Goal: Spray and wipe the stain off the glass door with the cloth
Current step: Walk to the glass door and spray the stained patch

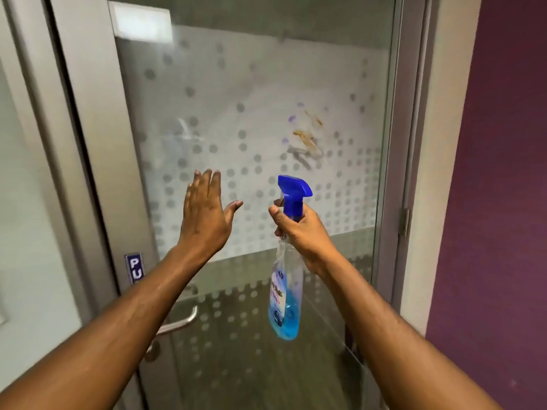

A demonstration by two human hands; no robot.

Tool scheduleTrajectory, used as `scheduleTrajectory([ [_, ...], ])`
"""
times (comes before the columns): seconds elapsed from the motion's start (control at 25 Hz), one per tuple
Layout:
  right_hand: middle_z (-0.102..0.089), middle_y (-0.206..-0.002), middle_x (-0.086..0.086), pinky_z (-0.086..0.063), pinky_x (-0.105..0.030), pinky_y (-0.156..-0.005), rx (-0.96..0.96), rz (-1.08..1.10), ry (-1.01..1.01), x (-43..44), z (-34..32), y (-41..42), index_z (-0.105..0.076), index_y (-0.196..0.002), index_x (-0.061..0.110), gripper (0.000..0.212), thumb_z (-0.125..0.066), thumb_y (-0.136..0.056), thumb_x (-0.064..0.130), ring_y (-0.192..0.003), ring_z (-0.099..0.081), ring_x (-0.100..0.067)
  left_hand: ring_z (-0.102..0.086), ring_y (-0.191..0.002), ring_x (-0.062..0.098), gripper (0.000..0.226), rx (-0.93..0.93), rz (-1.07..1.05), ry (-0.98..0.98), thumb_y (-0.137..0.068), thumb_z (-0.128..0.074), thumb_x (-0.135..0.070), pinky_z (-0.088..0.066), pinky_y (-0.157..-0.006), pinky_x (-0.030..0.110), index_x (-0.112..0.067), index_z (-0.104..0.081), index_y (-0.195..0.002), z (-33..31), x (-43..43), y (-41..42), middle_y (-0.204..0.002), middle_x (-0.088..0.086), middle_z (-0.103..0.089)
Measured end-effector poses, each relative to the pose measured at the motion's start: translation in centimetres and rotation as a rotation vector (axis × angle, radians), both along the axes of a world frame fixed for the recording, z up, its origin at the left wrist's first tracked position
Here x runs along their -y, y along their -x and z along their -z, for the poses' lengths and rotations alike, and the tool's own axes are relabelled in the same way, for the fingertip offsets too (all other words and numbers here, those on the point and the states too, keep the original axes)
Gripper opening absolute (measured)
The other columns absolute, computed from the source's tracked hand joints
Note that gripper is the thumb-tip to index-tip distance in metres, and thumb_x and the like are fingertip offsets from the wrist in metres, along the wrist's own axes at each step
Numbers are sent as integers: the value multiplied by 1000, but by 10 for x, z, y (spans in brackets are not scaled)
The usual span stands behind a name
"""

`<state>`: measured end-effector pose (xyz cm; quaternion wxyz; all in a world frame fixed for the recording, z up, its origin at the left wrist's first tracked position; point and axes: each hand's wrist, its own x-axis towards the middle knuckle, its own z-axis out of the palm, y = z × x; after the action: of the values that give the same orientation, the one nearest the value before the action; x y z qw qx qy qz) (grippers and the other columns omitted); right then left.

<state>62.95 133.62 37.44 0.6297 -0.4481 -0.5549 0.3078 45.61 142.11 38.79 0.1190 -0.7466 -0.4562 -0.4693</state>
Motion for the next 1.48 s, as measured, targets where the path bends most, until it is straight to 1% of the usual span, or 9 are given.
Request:
scheduleTrajectory([
  [0.28, -63, -95, 5, -48, -15, -58, 75, 7, -165, -83, -96, -88, -56, -113, 20, 40, -68, -83, 44, -73, -61, -8, -3, -151, 28, 81, -85, -136, -264, -93, -31, -61, -5, -122, 42, -10, -13, -153, -78, -94, -70, -162, 12, -12],
  [0.4, -61, -86, 2, -48, -21, -61, 77, 0, -174, -113, -129, -112, -57, -101, 17, 36, -67, -83, 47, -72, -58, -11, -2, -150, 28, 83, -124, -196, -288, -92, -28, -63, -4, -122, 41, -9, -11, -153, -97, -126, -81, -162, 13, -12],
  [0.56, -59, -81, -3, -49, -29, -68, 58, -34, -131, -142, -157, -131, -56, -103, 10, 50, -60, -84, 56, -82, -63, -19, 0, -150, 28, 86, -177, -256, -289, -91, -20, -66, -2, -122, 41, -8, -9, -153, -106, -157, -83, -162, 13, -9],
  [0.8, -58, -80, -4, -55, -37, -86, 61, -71, -135, -170, -174, -141, -56, -114, 4, 57, -59, -84, 53, -76, -60, -17, -4, -150, 30, 83, -208, -328, -414, -92, -19, -66, 2, -123, 38, -9, -11, -153, -100, -186, -78, -161, 15, -12],
  [0.88, -58, -79, -4, -58, -32, -75, 50, -59, -135, -172, -177, -142, -56, -114, 3, 57, -59, -85, 52, -69, -59, -14, -5, -150, 30, 83, -202, -320, -431, -92, -18, -66, 2, -123, 37, -9, -12, -152, -100, -186, -78, -161, 14, -12],
  [1.0, -59, -78, -2, -50, -22, -52, 28, 1, -155, -172, -182, -145, -59, -107, 5, 54, -60, -83, 54, -67, -58, -13, -4, -150, 29, 83, -195, -322, -440, -92, -17, -66, -1, -123, 39, -9, -12, -152, -100, -185, -79, -161, 14, -12],
  [1.2, -61, -76, 1, -47, -23, -57, -84, 150, -206, -165, -199, -187, -62, -104, 13, 50, -60, -83, 58, -61, -60, -9, -4, -150, 29, 84, -197, -332, -438, -92, -18, -66, -3, -123, 41, -9, -12, -153, -98, -186, -79, -162, 13, -11],
  [1.32, -62, -83, 0, -47, -25, -59, -83, 252, -136, -165, -191, -210, -59, -108, 12, 57, -60, -80, 61, -71, -62, -12, -4, -150, 29, 85, -197, -335, -432, -91, -19, -67, -1, -123, 39, -9, -12, -153, -99, -185, -79, -162, 13, -11],
  [1.48, -62, -87, -3, -44, -27, -61, -77, 300, -87, -167, -165, -215, -58, -102, 12, 50, -60, -81, 57, -75, -60, -14, -2, -150, 29, 85, -203, -350, -431, -91, -18, -67, 4, -123, 37, -9, -9, -153, -99, -184, -80, -162, 13, -9],
])
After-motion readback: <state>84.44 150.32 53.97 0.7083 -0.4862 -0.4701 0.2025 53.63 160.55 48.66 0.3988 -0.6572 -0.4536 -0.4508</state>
